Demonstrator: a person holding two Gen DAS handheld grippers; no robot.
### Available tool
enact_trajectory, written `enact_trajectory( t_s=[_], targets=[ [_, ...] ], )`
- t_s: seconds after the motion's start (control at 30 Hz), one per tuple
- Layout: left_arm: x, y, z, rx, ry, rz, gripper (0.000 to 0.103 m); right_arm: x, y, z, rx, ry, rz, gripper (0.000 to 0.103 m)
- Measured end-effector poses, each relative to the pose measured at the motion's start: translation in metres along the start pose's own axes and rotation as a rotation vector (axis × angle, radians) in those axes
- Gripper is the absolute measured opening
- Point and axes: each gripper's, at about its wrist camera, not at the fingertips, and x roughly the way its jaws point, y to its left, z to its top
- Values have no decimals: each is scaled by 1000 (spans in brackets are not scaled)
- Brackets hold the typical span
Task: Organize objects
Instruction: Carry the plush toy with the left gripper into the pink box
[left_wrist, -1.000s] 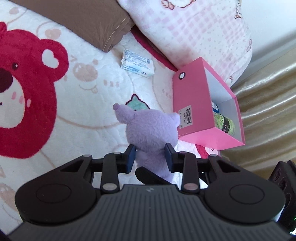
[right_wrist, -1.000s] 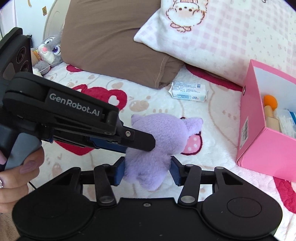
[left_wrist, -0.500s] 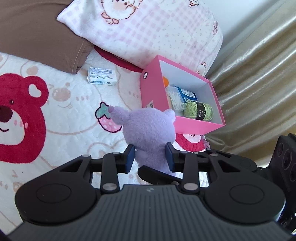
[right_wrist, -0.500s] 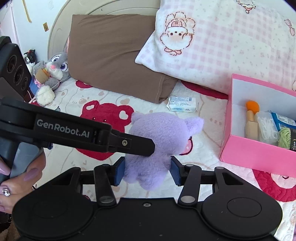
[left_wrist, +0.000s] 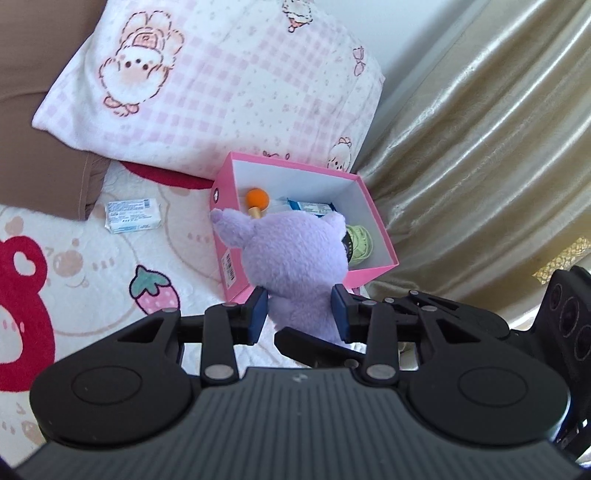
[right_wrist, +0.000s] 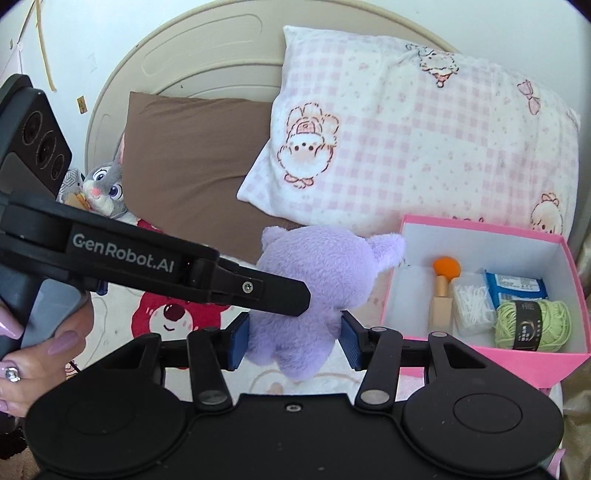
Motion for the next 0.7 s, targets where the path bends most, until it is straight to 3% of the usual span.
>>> enact_trajectory(
  t_s=[0.3, 0.7],
  targets=[
    [54, -27, 46, 13, 13, -83, 37, -8, -49, 17, 59, -101, -97, 56],
    [163, -23, 66, 3, 47, -47, 37, 53, -128, 25, 55, -27, -137, 56]
  ],
)
